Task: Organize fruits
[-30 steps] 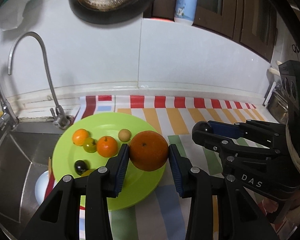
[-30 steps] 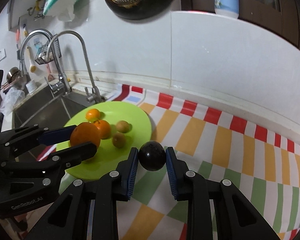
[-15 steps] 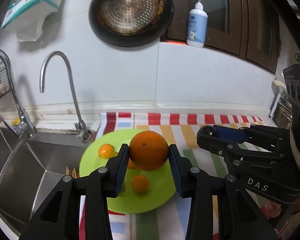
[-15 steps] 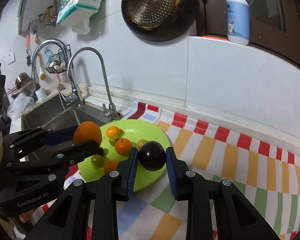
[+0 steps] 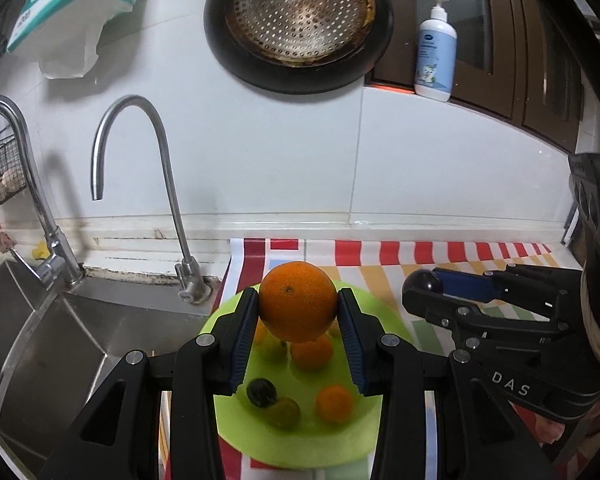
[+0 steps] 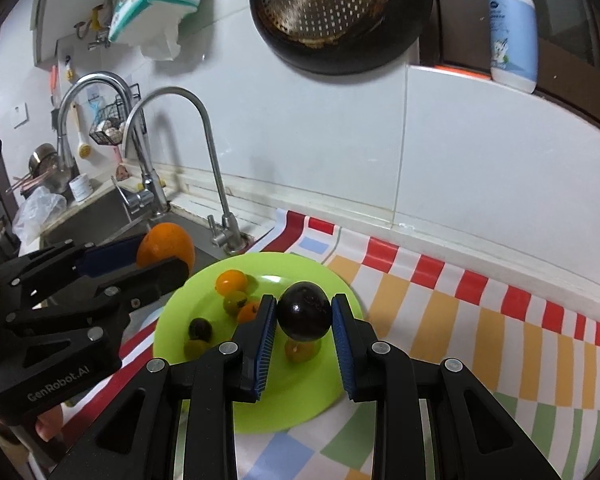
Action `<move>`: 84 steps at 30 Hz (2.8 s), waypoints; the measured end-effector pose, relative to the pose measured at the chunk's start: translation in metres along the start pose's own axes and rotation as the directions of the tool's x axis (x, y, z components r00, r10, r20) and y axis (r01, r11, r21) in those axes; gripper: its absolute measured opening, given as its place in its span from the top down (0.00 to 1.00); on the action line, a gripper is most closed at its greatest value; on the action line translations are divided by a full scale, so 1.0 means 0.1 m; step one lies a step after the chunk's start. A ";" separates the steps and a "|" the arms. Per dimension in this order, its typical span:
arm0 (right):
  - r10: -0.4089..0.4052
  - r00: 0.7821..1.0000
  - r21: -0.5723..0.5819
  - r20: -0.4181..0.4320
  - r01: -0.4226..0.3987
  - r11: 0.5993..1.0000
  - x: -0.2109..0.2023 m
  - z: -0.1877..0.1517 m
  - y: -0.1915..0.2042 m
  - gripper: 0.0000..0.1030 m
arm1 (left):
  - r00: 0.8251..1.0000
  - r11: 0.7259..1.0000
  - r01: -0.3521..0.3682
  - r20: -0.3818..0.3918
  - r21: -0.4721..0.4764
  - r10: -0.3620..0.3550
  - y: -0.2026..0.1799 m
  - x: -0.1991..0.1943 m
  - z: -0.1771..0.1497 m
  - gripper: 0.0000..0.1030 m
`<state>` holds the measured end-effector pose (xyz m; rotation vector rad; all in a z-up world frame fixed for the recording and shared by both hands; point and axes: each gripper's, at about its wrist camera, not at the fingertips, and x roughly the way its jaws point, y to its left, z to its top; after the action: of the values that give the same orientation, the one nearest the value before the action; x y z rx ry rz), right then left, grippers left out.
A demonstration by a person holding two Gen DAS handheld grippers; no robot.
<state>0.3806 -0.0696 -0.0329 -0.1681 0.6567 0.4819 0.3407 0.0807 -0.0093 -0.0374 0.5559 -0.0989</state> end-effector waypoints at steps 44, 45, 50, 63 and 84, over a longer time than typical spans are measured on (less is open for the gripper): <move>-0.078 0.997 0.107 0.006 0.077 0.991 -0.27 -0.17 -0.07 0.53 | 0.990 0.992 -0.124 -0.064 0.012 0.124 -0.03 -0.32 -0.14 0.30; -0.084 0.996 0.111 0.013 0.082 0.990 -0.33 -0.19 -0.05 0.50 | 0.990 0.992 -0.127 -0.056 0.009 0.127 -0.02 -0.38 -0.15 0.27; -0.136 0.990 0.148 0.032 0.130 0.980 -0.64 -0.30 0.05 0.47 | 0.992 0.991 -0.125 0.008 0.044 0.124 -0.05 -0.70 -0.18 0.19; -0.287 0.955 0.249 0.073 0.262 0.933 -1.43 -0.67 0.32 0.43 | 0.996 0.994 -0.056 0.068 0.088 0.050 -0.23 -1.32 -0.37 0.14; -0.311 0.945 0.240 0.104 0.280 0.930 -2.45 -1.32 0.57 0.23 | 0.988 0.993 -0.113 0.109 0.040 0.109 -0.58 -2.34 -0.91 0.00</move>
<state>0.1133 -0.1508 0.0161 -0.0190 0.5304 0.1246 0.0896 0.0461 0.0398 0.0328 0.4482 -0.0009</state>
